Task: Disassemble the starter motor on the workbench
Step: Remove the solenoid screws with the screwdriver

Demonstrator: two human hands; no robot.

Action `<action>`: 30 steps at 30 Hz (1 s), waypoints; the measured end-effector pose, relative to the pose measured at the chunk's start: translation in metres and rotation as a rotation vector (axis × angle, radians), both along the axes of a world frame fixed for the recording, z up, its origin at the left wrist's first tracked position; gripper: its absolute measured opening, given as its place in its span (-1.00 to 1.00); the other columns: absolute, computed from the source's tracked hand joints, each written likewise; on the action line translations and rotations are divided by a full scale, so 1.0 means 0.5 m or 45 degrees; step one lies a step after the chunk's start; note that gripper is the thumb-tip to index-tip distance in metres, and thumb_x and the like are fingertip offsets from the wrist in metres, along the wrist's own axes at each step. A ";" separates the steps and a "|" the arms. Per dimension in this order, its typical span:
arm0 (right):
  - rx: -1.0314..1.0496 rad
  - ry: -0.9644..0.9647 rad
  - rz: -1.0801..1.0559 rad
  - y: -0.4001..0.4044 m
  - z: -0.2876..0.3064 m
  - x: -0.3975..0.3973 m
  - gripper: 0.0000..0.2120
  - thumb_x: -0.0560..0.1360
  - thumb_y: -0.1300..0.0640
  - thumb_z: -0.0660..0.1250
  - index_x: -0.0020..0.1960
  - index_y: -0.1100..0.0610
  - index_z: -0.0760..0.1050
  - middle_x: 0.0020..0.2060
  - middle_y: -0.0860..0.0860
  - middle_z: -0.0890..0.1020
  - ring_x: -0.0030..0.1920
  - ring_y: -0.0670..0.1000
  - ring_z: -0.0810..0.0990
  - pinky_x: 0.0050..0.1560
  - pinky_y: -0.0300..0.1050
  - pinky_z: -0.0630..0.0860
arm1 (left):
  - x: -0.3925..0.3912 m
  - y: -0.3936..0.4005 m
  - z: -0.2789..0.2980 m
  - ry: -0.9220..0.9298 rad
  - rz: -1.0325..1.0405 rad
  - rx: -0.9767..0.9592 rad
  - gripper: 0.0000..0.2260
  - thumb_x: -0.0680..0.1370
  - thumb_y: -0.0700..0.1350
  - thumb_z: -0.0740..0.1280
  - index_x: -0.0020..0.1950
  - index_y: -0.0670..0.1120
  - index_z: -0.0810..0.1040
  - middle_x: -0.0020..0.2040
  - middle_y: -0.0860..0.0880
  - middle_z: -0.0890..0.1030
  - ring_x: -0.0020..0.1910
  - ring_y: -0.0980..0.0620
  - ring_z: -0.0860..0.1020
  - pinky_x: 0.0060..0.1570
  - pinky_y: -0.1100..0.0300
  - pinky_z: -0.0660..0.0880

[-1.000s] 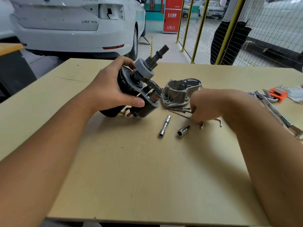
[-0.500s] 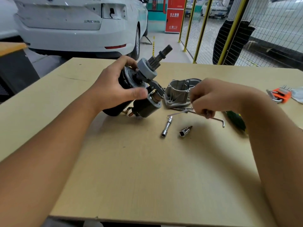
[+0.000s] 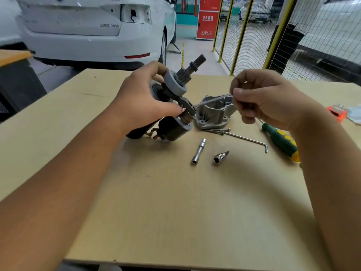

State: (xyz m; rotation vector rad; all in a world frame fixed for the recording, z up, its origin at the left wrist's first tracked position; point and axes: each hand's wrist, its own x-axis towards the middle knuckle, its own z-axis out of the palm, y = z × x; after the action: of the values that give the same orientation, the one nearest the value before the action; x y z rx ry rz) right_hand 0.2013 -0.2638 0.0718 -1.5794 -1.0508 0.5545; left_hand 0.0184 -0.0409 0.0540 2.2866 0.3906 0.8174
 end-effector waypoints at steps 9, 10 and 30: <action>-0.211 -0.382 -0.042 0.003 0.005 -0.012 -0.85 0.59 0.15 0.37 -0.14 0.15 0.64 -0.56 -0.10 0.37 -0.53 -0.03 0.20 -0.47 -0.17 0.20 | 0.005 -0.010 -0.001 0.017 -0.049 -0.048 -0.38 0.11 0.18 0.61 0.14 0.21 0.55 0.10 0.16 0.63 0.01 0.21 0.63 0.03 0.26 0.54; -0.202 -0.372 -0.032 0.005 0.006 -0.016 -0.85 0.59 0.15 0.38 -0.14 0.16 0.63 -0.56 -0.10 0.36 -0.53 -0.04 0.19 -0.46 -0.18 0.19 | 0.005 -0.009 -0.002 0.030 -0.061 -0.069 -0.37 0.10 0.18 0.61 0.14 0.20 0.55 0.09 0.14 0.65 0.01 0.18 0.64 0.06 0.20 0.57; -0.051 -0.929 -0.100 0.044 0.010 -0.085 -0.94 0.51 0.21 0.47 -0.13 0.19 0.65 -0.37 -0.15 0.59 -0.39 -0.19 0.51 -0.32 -0.38 0.37 | 0.003 -0.005 -0.002 0.056 -0.090 -0.258 -0.46 0.15 0.01 0.64 0.09 0.13 0.59 -0.12 0.08 0.73 -0.10 0.07 0.70 -0.02 0.15 0.60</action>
State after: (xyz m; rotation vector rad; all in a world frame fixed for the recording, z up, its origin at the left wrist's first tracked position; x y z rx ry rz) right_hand 0.1588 -0.2418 0.0771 -1.9003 -1.5023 -0.0822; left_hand 0.0201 -0.0434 0.0529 2.1202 0.3916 0.6621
